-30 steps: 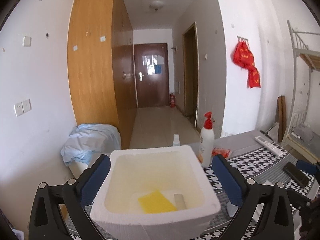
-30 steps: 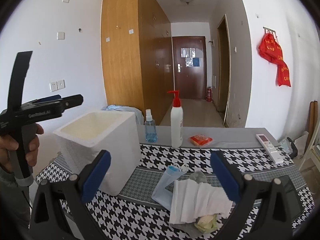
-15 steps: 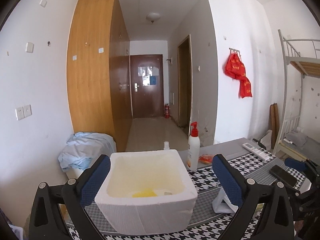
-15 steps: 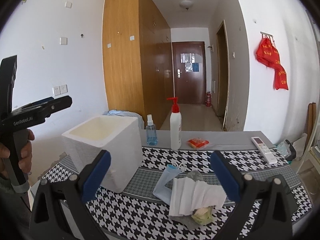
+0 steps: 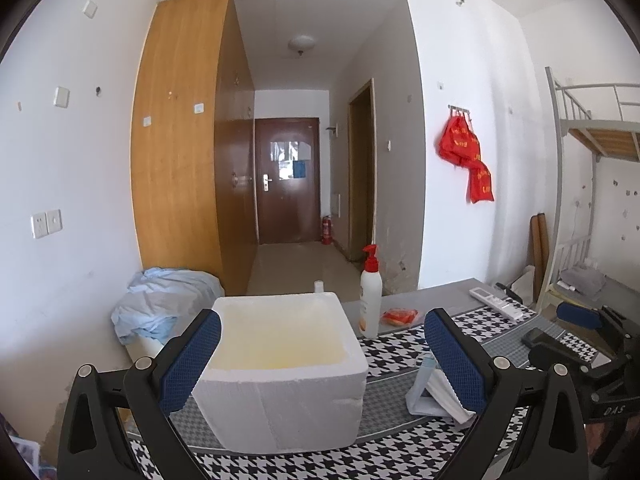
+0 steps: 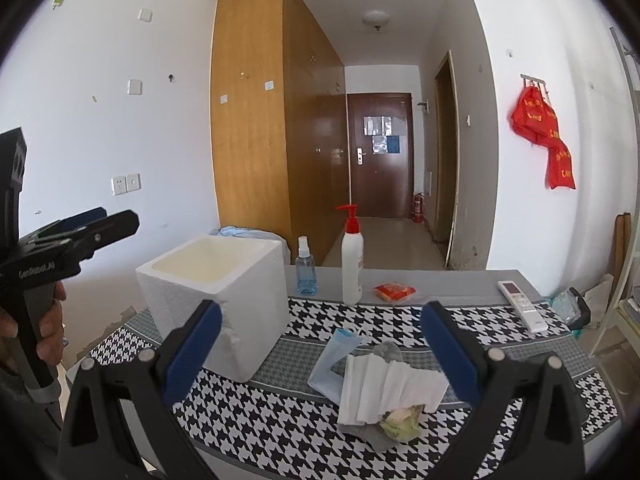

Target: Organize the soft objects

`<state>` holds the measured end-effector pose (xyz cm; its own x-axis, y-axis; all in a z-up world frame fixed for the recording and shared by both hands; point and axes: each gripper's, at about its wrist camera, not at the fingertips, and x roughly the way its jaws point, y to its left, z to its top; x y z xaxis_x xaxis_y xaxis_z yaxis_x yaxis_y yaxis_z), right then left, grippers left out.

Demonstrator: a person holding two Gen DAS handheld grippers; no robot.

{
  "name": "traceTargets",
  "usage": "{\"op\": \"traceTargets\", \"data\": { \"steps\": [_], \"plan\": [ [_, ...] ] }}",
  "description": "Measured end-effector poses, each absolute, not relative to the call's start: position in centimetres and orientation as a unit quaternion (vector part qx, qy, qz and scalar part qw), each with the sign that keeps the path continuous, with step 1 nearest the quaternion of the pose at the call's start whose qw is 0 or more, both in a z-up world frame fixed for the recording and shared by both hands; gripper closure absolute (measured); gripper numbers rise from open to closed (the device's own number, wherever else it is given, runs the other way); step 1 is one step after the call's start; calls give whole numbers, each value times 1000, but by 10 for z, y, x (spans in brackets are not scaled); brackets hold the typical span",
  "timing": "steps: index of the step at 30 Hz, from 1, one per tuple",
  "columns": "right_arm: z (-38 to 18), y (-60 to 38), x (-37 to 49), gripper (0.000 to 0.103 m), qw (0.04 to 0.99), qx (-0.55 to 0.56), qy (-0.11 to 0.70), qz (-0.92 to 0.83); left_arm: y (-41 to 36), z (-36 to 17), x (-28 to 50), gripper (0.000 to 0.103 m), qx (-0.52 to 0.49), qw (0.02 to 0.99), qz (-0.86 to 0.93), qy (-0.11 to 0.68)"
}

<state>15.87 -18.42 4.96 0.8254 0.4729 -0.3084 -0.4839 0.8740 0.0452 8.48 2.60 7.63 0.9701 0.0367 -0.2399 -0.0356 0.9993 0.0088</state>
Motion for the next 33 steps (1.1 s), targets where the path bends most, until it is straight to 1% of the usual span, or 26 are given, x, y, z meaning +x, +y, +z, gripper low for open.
{"op": "traceTargets", "data": {
  "steps": [11,15,26,33],
  "plan": [
    [46,-188,149,2,957,-11,145,250,18,64,71,1,6,994,0,109],
    [40,-190,149,2,956,-7,153,251,18,56,64,1,-1,995,-4,104],
    [32,-189,136,2,955,-17,151,254,13,37,60,1,-13,993,-17,115],
    [28,-200,135,2,956,0,154,252,9,30,55,1,-10,994,-16,109]
  ]
}}
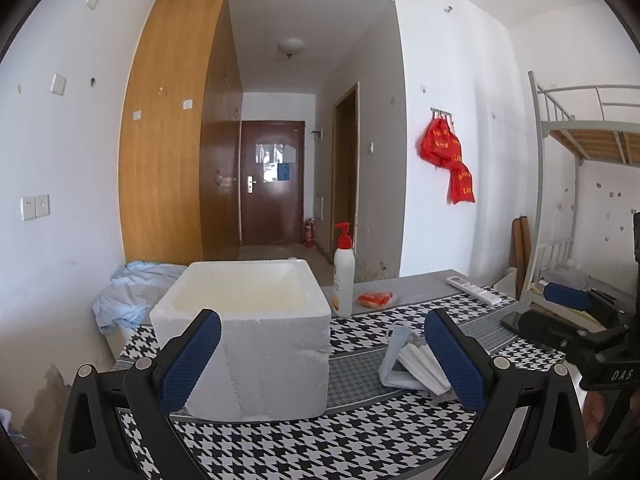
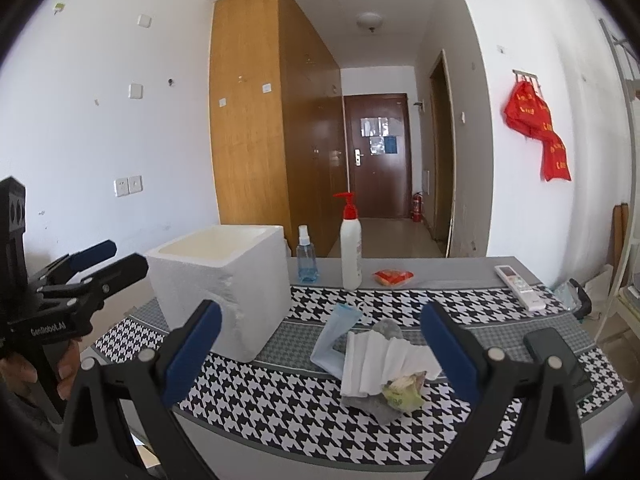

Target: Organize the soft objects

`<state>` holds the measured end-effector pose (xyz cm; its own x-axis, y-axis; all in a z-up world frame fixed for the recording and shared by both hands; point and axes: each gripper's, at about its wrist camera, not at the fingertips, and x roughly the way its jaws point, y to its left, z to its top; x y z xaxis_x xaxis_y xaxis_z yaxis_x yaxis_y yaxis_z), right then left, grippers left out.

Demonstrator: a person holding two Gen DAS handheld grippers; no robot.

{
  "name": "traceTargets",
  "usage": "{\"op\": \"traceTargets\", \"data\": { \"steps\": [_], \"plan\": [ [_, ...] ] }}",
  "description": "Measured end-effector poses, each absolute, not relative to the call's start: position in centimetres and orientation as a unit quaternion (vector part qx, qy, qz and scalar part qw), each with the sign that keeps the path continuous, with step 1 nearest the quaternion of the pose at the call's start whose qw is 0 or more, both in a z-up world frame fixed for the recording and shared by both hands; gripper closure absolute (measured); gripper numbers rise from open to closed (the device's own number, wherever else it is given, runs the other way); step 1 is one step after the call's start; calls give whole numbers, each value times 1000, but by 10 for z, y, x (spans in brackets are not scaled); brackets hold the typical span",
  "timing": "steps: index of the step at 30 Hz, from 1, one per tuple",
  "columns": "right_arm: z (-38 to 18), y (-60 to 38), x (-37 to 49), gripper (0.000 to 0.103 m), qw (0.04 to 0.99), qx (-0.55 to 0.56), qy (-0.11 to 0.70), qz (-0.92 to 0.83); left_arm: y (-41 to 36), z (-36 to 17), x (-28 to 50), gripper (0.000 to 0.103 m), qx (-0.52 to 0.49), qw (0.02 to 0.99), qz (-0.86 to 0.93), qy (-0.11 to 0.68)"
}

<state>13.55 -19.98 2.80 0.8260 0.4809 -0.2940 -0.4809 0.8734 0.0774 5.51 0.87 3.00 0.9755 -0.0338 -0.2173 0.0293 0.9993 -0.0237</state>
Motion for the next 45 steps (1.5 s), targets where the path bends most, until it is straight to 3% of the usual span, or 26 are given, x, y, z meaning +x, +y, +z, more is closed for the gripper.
{"op": "traceTargets", "data": {
  "steps": [45],
  "plan": [
    [-9,-248,158,2,958,7,213,193,-47,-12,102,1,-6,976,-104,191]
  ]
}}
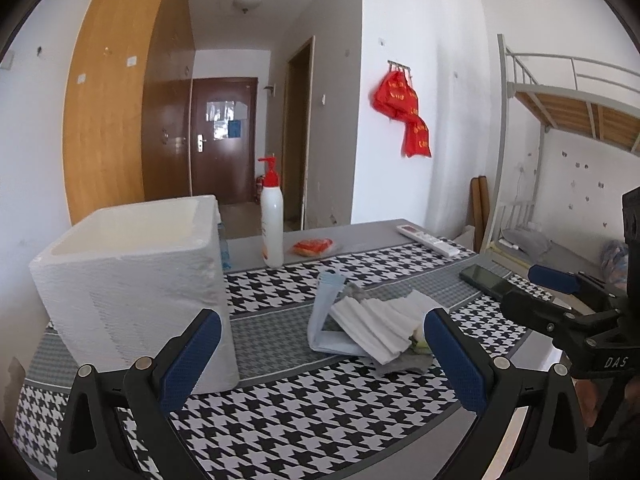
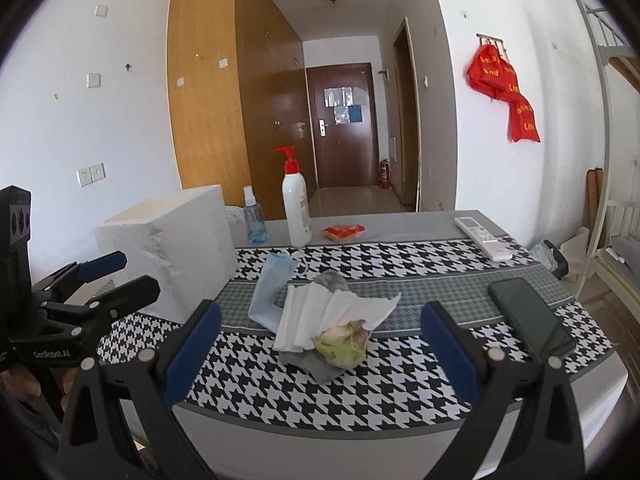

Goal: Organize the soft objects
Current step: 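Move the left tool to the light blue face mask while the right tool approaches the green mesh bundle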

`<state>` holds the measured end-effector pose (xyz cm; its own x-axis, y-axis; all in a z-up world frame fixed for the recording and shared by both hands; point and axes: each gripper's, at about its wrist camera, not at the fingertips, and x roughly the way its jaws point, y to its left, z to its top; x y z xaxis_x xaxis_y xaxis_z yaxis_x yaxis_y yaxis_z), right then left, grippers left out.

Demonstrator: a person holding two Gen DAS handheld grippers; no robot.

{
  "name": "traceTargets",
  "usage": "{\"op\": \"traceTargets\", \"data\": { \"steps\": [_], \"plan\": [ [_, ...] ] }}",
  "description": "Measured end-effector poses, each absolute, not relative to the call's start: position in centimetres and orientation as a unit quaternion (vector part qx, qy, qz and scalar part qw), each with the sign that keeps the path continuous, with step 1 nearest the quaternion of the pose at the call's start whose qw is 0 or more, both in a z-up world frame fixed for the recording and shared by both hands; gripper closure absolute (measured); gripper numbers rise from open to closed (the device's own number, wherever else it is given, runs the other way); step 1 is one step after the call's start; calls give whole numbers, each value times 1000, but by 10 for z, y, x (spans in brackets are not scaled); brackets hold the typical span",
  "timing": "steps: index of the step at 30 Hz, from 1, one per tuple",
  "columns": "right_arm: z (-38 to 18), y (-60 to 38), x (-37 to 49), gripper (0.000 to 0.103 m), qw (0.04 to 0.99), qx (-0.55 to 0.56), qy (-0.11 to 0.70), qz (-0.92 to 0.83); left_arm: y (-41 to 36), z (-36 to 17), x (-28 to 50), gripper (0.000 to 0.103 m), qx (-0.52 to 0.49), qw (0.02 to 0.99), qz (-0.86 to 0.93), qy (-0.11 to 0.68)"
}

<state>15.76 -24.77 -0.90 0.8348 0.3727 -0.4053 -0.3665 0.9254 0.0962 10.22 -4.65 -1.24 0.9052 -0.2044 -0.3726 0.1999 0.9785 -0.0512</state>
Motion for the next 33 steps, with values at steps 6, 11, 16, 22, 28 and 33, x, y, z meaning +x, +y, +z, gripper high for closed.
{"op": "traceTargets", "data": {
  "steps": [6,11,16,22,28,33],
  "plan": [
    [-13,-255,167,2,956,11,223,189,-57,-17,112,1,3,974,-106,202],
    [-19,-258,173,2,954,10,231,192,-61,-21,122,1,0,972,-107,210],
    [-31,-256,181,2,949,5,247,194,-65,-29,131,1,8,969,-103,225],
    [-44,-257,189,2,943,13,266,201,-70,-36,141,1,14,965,-102,242],
    [-53,-259,196,2,939,16,278,202,-72,-42,155,1,21,961,-98,259],
    [-59,-262,203,2,936,17,286,203,-73,-45,166,1,27,959,-91,268]
  ]
}}
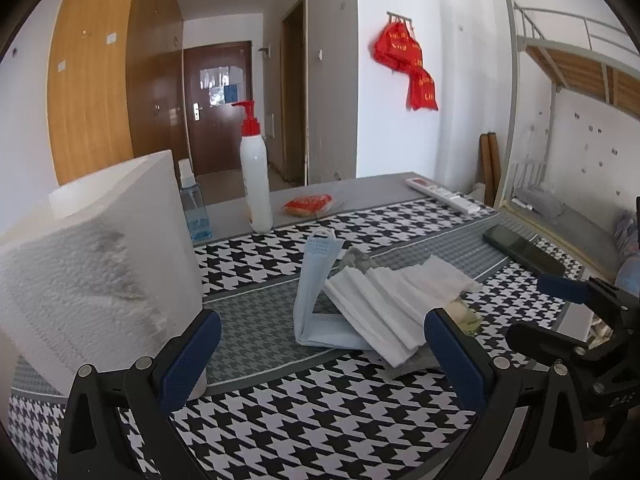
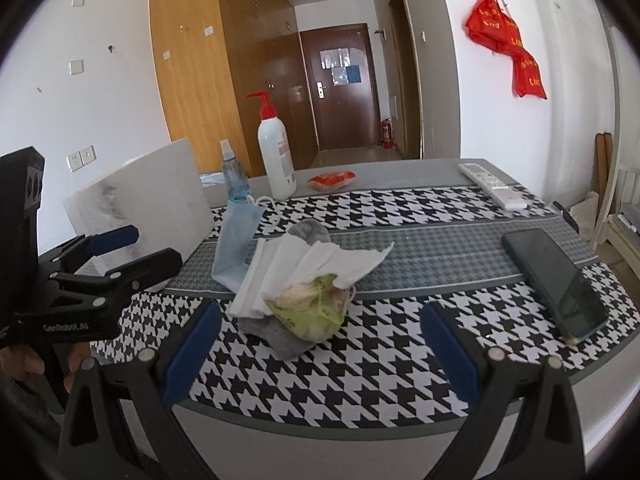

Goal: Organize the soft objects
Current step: 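Move the left tool to the light blue face mask while the right tool approaches the green mesh bundle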

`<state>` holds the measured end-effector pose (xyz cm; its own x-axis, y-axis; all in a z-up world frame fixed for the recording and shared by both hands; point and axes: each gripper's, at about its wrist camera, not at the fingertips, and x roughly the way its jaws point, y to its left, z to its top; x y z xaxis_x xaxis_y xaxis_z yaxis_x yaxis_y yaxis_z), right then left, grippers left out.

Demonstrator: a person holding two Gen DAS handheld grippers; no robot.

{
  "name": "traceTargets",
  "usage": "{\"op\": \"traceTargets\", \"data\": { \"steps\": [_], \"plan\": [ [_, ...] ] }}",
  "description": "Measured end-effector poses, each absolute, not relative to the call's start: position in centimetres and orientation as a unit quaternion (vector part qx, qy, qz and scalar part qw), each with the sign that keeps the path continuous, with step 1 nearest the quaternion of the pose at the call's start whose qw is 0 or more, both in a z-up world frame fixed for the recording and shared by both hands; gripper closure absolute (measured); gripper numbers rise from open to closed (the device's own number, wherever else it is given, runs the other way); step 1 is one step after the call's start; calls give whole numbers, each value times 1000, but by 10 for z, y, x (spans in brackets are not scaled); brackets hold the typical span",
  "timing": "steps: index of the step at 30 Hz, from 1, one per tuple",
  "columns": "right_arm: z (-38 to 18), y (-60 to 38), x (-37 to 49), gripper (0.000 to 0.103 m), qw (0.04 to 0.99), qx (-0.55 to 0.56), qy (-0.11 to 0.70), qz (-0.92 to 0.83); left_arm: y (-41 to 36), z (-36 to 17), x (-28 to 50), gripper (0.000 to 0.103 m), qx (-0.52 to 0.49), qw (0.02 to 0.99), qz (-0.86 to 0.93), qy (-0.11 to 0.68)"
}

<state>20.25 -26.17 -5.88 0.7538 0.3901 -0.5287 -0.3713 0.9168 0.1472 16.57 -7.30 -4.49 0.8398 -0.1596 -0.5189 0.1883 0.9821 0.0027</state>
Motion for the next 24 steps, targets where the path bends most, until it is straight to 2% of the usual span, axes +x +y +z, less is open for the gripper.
{"op": "traceTargets", "data": {
  "steps": [13,20,24],
  "plan": [
    [-71,-260,218,2,929,17,302,213,-81,-56,191,2,35,950,-90,298],
    [-75,-258,226,2,923,20,316,217,-80,-65,208,15,31,939,-89,330],
    [-78,-254,227,2,921,14,322,220,-80,-67,213,18,35,937,-85,336]
  ]
}}
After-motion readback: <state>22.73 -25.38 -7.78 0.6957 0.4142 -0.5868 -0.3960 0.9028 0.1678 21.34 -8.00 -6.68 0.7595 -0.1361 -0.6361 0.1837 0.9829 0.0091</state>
